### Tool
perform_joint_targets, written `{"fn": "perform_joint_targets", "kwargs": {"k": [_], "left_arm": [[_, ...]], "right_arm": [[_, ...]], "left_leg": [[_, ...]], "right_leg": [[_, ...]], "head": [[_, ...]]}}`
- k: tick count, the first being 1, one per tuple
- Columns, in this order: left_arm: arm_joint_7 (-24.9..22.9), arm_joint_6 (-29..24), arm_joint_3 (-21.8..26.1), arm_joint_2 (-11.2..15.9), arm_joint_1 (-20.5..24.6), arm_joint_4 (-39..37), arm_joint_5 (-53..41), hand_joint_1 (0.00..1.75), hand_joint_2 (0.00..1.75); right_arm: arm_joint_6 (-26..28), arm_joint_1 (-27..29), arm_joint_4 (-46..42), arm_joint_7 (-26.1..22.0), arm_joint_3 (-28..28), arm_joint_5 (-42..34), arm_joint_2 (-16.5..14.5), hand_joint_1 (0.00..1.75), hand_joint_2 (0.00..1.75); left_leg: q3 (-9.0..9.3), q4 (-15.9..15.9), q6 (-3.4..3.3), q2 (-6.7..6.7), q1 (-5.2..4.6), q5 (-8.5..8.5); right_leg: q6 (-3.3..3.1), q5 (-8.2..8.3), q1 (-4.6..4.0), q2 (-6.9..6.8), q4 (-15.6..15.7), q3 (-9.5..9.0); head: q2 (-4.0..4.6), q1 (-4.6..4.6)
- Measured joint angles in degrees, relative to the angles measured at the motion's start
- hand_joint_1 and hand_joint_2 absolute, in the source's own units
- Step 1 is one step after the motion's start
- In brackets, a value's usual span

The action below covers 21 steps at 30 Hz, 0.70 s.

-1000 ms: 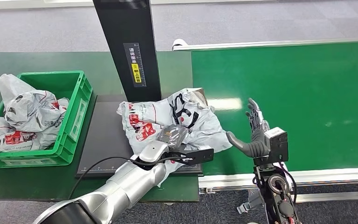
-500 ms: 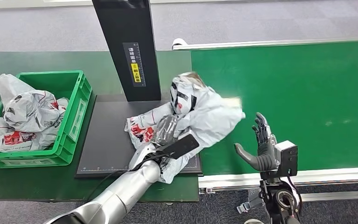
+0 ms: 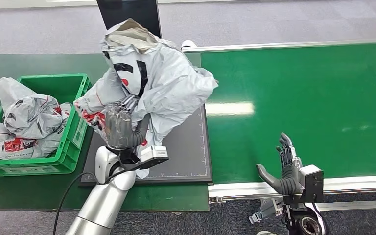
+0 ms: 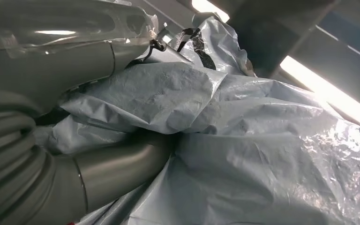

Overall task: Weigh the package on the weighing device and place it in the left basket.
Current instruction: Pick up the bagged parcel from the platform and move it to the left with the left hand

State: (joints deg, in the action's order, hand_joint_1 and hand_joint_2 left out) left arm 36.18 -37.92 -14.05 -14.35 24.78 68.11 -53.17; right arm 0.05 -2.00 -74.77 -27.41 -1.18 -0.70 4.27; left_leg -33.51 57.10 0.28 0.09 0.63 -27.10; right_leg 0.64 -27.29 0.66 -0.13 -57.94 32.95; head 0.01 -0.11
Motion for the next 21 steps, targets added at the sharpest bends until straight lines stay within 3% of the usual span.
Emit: {"fn": "perform_joint_targets", "kwargs": {"k": [6,11,13,16,19,21], "left_arm": [[0.3,0.0,3.2,0.1,-1.1,3.1,-1.3,1.75,1.75],[-1.6,0.0,9.4,-0.1,-1.1,6.0,-14.1,1.75,1.75],[-6.9,0.0,13.7,0.8,0.1,6.6,-20.5,1.75,1.75],[-18.7,0.0,18.7,4.3,4.0,4.9,-27.3,1.75,1.75],[-30.2,0.0,20.3,9.4,9.9,-1.8,-30.9,1.75,1.75],[-33.7,0.0,20.6,12.3,13.4,-6.5,-31.2,1.75,1.75]], "right_arm": [[0.0,0.4,-0.4,0.0,0.0,0.0,0.1,0.0,1.75],[1.2,1.4,-1.6,-0.3,0.0,1.2,0.1,0.0,1.75],[1.8,2.4,-2.7,-0.5,0.1,1.7,0.1,0.0,1.75],[2.1,3.9,-4.2,-0.5,0.4,2.1,0.1,0.0,1.75],[2.2,5.1,-5.7,-0.5,0.8,2.0,0.2,0.0,1.75],[2.2,5.7,-6.6,-0.5,1.2,1.9,0.3,0.0,1.75]], "left_leg": [[0.0,0.0,0.0,-0.01,0.0,0.01],[-0.01,0.0,0.0,0.01,0.0,0.0],[0.0,0.0,0.01,0.02,0.03,0.0],[0.01,0.0,0.04,0.02,0.11,0.03],[0.02,0.0,0.1,0.02,0.15,0.09],[0.03,0.0,0.1,0.07,0.15,0.1]], "right_leg": [[0.0,0.0,0.0,0.0,0.0,-0.01],[0.0,0.0,0.0,0.0,0.0,0.01],[-0.01,0.0,-0.04,0.0,0.0,0.03],[-0.03,-0.01,-0.12,-0.01,0.0,0.05],[-0.06,0.0,-0.16,-0.02,0.0,0.03],[-0.08,0.02,-0.15,0.01,-0.1,0.02]], "head": [[0.01,-0.01],[0.01,-0.01],[0.01,-0.01],[0.0,0.01],[-0.01,-0.01],[-0.01,-0.01]]}}
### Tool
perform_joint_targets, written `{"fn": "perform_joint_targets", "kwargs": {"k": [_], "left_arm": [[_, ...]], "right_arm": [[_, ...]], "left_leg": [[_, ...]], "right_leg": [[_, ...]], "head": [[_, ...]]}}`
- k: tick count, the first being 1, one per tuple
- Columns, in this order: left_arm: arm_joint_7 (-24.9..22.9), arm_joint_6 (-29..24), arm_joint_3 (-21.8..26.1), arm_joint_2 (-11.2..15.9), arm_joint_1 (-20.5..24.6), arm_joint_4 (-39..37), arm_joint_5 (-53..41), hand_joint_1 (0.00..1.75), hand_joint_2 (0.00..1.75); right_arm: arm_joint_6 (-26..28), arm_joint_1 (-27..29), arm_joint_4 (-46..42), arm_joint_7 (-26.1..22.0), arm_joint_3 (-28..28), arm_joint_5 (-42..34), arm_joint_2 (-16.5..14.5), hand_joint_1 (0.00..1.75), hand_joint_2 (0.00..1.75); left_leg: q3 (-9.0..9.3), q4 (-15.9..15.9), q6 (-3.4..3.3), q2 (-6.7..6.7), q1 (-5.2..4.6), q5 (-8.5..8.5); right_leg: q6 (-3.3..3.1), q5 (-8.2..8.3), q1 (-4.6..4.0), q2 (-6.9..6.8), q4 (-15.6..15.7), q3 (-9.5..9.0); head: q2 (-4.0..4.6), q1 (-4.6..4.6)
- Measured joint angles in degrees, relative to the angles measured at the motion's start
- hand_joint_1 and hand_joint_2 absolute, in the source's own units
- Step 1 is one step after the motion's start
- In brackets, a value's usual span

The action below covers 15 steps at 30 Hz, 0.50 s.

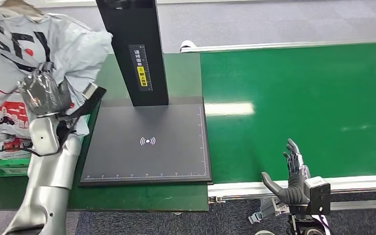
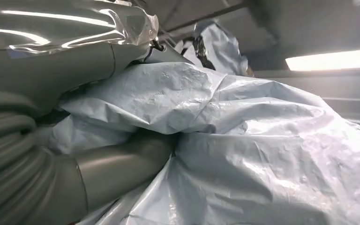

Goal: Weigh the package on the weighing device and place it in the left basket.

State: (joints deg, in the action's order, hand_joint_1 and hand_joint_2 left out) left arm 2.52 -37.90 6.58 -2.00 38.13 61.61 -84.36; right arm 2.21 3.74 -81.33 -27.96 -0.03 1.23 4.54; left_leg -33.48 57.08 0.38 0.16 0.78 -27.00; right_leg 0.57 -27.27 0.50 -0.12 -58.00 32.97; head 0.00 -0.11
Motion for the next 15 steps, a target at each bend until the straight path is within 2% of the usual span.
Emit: {"fn": "perform_joint_targets", "kwargs": {"k": [4,7,9,13,15], "left_arm": [[-2.4,0.1,0.2,3.3,3.8,-5.9,-0.9,1.75,1.75],[-10.5,1.1,-0.8,5.6,7.3,-12.1,-3.4,1.75,1.75],[-15.6,2.0,-2.5,8.2,10.5,-17.6,-4.1,1.75,1.75],[-20.7,5.8,-7.0,13.2,16.6,-27.1,-4.3,1.75,1.75],[-23.3,10.1,-9.3,14.8,18.8,-30.6,-4.3,1.75,1.75]], "right_arm": [[0.0,0.7,-1.0,0.0,0.3,-0.1,0.2,0.0,1.75],[-0.2,0.8,-1.2,-0.1,0.3,-0.9,0.7,0.0,1.75],[-0.4,0.7,-1.2,-0.2,0.2,-1.7,1.4,0.0,1.75],[-0.7,-0.2,-0.9,-0.2,0.2,-2.4,2.3,0.0,1.75],[-0.9,-0.7,-0.7,-0.2,0.1,-2.7,2.6,0.0,1.75]], "left_leg": [[-0.01,0.0,-0.01,0.02,-0.04,-0.01],[-0.05,0.0,-0.01,0.04,-0.06,-0.01],[-0.06,0.0,-0.01,0.11,-0.06,-0.02],[-0.04,0.0,0.0,0.15,-0.03,-0.01],[-0.05,0.0,0.0,0.15,-0.02,-0.01]], "right_leg": [[0.0,0.0,0.04,0.01,0.0,0.01],[0.01,0.01,0.06,0.03,0.0,0.03],[0.01,0.02,0.05,0.09,0.0,0.07],[0.0,0.02,0.02,0.12,0.0,0.11],[0.0,0.02,0.01,0.12,0.0,0.12]], "head": [[0.02,-0.01],[0.01,-0.02],[0.02,-0.02],[0.01,-0.01],[0.01,-0.01]]}}
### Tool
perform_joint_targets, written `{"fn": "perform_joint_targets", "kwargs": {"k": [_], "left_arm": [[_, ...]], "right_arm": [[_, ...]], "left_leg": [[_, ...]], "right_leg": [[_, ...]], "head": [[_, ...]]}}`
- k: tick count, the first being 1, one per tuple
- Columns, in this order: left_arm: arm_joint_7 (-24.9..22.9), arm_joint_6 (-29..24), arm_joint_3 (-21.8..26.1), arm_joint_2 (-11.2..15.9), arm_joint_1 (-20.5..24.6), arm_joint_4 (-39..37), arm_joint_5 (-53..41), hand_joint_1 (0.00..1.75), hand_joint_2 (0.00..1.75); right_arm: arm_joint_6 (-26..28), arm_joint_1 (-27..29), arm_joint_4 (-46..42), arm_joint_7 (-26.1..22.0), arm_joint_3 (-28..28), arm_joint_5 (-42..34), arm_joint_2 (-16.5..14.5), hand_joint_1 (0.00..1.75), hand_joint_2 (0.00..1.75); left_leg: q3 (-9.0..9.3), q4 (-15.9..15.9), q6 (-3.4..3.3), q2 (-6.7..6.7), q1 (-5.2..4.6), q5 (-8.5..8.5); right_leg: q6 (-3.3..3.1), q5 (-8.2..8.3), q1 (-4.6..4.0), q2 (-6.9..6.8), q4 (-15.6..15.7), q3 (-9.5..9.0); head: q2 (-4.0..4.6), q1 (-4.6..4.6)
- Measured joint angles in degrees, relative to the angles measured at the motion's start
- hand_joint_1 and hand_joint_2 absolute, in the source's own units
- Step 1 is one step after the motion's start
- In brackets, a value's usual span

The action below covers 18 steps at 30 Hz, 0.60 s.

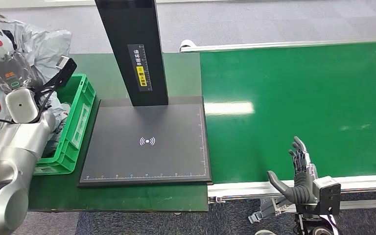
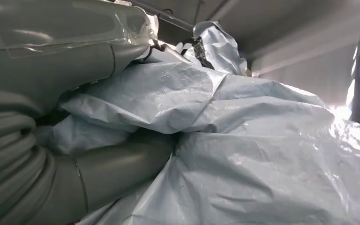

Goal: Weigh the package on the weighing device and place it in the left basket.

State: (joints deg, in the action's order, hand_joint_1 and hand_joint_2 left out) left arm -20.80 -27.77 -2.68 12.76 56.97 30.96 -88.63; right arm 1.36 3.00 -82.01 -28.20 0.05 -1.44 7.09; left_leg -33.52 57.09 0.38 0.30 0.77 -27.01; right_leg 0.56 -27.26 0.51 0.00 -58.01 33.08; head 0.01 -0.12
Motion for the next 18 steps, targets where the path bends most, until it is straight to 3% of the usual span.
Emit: {"fn": "perform_joint_targets", "kwargs": {"k": [4,9,13,14,17,18], "left_arm": [[-4.0,14.3,-5.1,1.8,3.7,-5.4,0.0,1.75,1.75],[-4.3,39.2,-10.4,1.5,5.7,-9.8,0.0,1.75,1.75],[-3.8,45.8,-12.7,0.8,5.1,-11.4,0.0,1.75,1.75],[-3.4,46.5,-13.0,0.6,5.0,-11.7,0.0,1.48,1.75],[-1.4,48.8,-13.5,0.2,4.6,-12.4,0.0,0.17,1.75],[-0.8,49.3,-13.7,0.0,4.4,-12.6,0.0,0.0,1.31]], "right_arm": [[0.0,-1.2,0.6,0.0,-0.2,-0.3,0.4,0.0,1.75],[-0.7,-3.7,3.1,-0.1,-1.2,1.1,0.5,0.0,1.75],[-1.3,-5.8,5.5,-0.2,-2.3,2.9,0.3,0.0,1.75],[-1.3,-6.3,5.9,-0.2,-2.4,3.1,0.2,0.0,1.75],[-1.3,-7.6,7.1,-0.1,-2.5,3.2,-0.1,0.0,1.75],[-1.3,-8.0,7.5,0.0,-2.5,3.2,-0.1,0.0,1.75]], "left_leg": [[-0.02,0.0,0.0,-0.01,0.0,0.0],[-0.03,0.0,-0.01,0.04,-0.06,-0.01],[-0.01,0.0,0.0,0.03,-0.06,-0.01],[-0.01,0.0,0.0,0.02,-0.05,-0.01],[0.0,0.0,0.0,0.03,-0.05,-0.01],[0.0,0.0,0.0,0.04,-0.04,-0.01]], "right_leg": [[0.0,0.0,0.01,0.0,0.0,0.0],[0.01,0.0,0.06,0.02,0.0,-0.02],[0.01,0.01,0.05,0.02,0.0,-0.01],[0.01,0.01,0.05,0.02,0.0,-0.01],[0.0,0.0,0.04,0.03,0.0,-0.01],[0.0,0.0,0.03,0.03,0.0,-0.01]], "head": [[0.01,-0.02],[0.01,-0.01],[0.0,0.0],[0.0,0.0],[0.01,0.0],[0.01,0.0]]}}
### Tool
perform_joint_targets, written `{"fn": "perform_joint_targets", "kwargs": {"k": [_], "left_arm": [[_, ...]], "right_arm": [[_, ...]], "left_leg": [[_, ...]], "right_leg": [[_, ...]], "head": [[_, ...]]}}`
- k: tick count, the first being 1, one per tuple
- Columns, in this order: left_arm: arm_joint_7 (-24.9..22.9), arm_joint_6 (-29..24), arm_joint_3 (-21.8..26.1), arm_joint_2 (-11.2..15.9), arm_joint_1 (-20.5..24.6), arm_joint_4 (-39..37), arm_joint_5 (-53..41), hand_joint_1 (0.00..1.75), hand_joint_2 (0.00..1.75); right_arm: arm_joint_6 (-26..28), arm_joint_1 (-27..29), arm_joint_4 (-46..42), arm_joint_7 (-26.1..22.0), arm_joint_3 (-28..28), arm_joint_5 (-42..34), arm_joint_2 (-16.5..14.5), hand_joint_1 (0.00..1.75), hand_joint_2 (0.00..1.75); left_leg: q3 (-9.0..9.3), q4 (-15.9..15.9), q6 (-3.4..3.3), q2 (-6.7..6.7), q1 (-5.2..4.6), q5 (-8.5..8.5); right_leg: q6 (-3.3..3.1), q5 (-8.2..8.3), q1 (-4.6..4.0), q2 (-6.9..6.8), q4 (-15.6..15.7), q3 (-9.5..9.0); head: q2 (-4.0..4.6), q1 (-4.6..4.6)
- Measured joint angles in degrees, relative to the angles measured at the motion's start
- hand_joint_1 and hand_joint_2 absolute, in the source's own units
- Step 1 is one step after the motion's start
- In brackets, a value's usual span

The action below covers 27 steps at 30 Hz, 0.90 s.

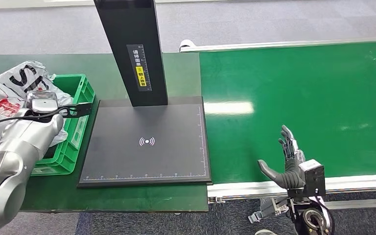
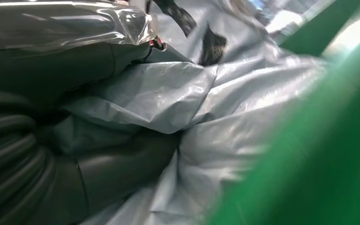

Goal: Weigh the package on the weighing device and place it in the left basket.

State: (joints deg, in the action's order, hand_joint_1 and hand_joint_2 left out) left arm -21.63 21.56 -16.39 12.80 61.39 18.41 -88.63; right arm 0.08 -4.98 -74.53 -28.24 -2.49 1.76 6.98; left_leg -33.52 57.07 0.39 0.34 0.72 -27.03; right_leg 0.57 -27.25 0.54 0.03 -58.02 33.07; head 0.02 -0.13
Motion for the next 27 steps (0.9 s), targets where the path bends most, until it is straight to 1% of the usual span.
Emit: {"fn": "perform_joint_targets", "kwargs": {"k": [2,3,5,6,8,9,10,12,13,14,16,17,21,25,27], "left_arm": [[0.1,-0.9,-0.4,-0.3,-0.7,-0.2,0.1,0.0,0.44],[-0.3,-2.8,-0.6,-0.5,-1.2,-0.2,0.2,0.0,0.0],[-1.5,-8.5,-0.6,-0.8,-2.3,-0.2,0.4,0.0,0.0],[-2.1,-12.3,-0.6,-0.9,-2.8,-0.2,0.5,0.0,0.0],[-1.9,-21.4,-0.3,-1.0,-4.1,-0.1,1.9,0.0,0.0],[-0.3,-27.1,0.2,-1.0,-4.7,0.2,3.7,0.0,0.0],[2.8,-33.6,1.2,-1.0,-5.4,0.7,6.6,0.0,0.0],[13.5,-46.2,4.2,-1.2,-7.0,1.8,14.2,0.0,0.0],[19.4,-51.1,5.9,-1.5,-7.8,2.4,18.0,0.0,0.0],[24.8,-54.7,7.4,-1.8,-8.6,3.0,21.4,0.0,0.0],[33.5,-58.4,10.2,-2.6,-9.8,4.1,28.0,0.0,0.0],[36.7,-59.1,11.6,-3.0,-10.3,4.6,30.8,0.0,0.0],[44.5,-59.5,16.9,-4.3,-12.0,7.5,36.3,0.0,0.0],[54.9,-59.5,23.6,-6.9,-13.6,11.4,41.0,0.0,0.0],[57.2,-59.5,26.4,-8.0,-13.9,12.4,42.6,0.0,0.0]], "right_arm": [[-0.1,-0.6,0.7,0.1,0.0,0.2,-0.1,0.0,1.75],[-0.1,-0.7,0.9,0.1,0.0,0.3,-0.2,0.0,1.75],[-0.2,-0.5,1.0,0.2,0.0,0.5,-0.3,0.0,1.75],[-0.3,-0.3,1.0,0.3,0.0,0.6,-0.3,0.0,1.75],[-0.4,0.3,0.9,0.6,0.0,0.7,-0.3,0.0,1.75],[-0.6,0.7,0.7,0.8,0.0,0.6,-0.3,0.0,1.75],[-0.9,1.1,0.4,1.1,0.0,0.5,-0.2,0.0,1.75],[-1.3,1.8,-0.5,1.7,0.1,0.2,0.1,0.0,1.75],[-1.4,2.0,-0.9,1.9,0.1,0.1,0.3,0.0,1.75],[-1.4,2.2,-1.2,2.0,0.1,-0.1,0.5,0.0,1.75],[-1.3,2.7,-1.9,2.1,0.1,-0.6,0.8,0.0,1.75],[-1.2,3.0,-2.1,2.0,0.1,-0.8,0.9,0.0,1.75],[-0.8,4.0,-2.8,1.8,0.2,-1.3,1.3,0.0,1.75],[0.1,4.6,-3.2,1.4,0.2,-1.3,1.6,0.0,1.75],[0.3,4.8,-3.4,1.3,0.2,-1.3,1.6,0.0,1.75]], "left_leg": [[0.01,0.0,0.0,-0.01,0.0,0.0],[0.01,0.0,0.0,-0.02,0.0,0.0],[0.01,0.0,0.0,-0.03,0.0,0.0],[0.0,0.0,0.0,-0.03,0.0,0.0],[0.0,0.0,0.0,-0.03,0.0,0.0],[0.0,0.0,0.0,-0.04,-0.01,0.0],[0.0,0.0,0.0,-0.08,-0.01,0.0],[-0.01,0.0,0.0,-0.21,-0.01,0.0],[-0.02,0.0,0.0,-0.26,-0.01,0.0],[-0.02,0.0,0.0,-0.26,-0.01,0.0],[-0.01,0.0,0.0,-0.15,-0.02,0.0],[-0.01,0.0,-0.01,-0.11,-0.02,0.0],[0.0,0.0,0.0,-0.09,-0.02,0.0],[-0.01,0.0,0.0,-0.1,0.0,0.0],[-0.01,0.0,0.0,-0.08,-0.01,0.0]], "right_leg": [[0.0,0.0,0.0,0.0,0.0,0.0],[0.0,0.0,0.0,-0.01,0.0,0.0],[0.0,0.0,0.0,-0.01,0.0,0.0],[0.0,0.0,0.0,-0.01,0.0,0.0],[0.0,0.0,0.01,-0.01,0.0,0.0],[0.0,0.0,0.01,-0.02,0.0,0.0],[0.01,-0.02,0.02,-0.05,0.0,0.0],[0.03,-0.05,0.02,-0.17,0.0,-0.03],[0.04,-0.06,0.03,-0.22,0.0,-0.05],[0.04,-0.06,0.03,-0.23,0.0,-0.06],[0.03,-0.04,0.03,-0.14,0.0,-0.05],[0.03,-0.03,0.03,-0.1,0.0,-0.04],[0.04,-0.03,0.03,-0.07,0.0,-0.01],[0.03,-0.03,0.02,-0.07,0.0,-0.01],[0.03,-0.03,0.02,-0.06,0.0,-0.01]], "head": [[0.0,0.0],[0.0,0.0],[-0.01,-0.01],[-0.01,-0.01],[0.0,-0.01],[0.01,0.01],[0.0,0.01],[-0.01,0.01],[-0.01,-0.01],[-0.01,-0.02],[0.0,-0.02],[0.0,-0.01],[0.0,0.0],[-0.01,-0.01],[-0.01,0.0]]}}
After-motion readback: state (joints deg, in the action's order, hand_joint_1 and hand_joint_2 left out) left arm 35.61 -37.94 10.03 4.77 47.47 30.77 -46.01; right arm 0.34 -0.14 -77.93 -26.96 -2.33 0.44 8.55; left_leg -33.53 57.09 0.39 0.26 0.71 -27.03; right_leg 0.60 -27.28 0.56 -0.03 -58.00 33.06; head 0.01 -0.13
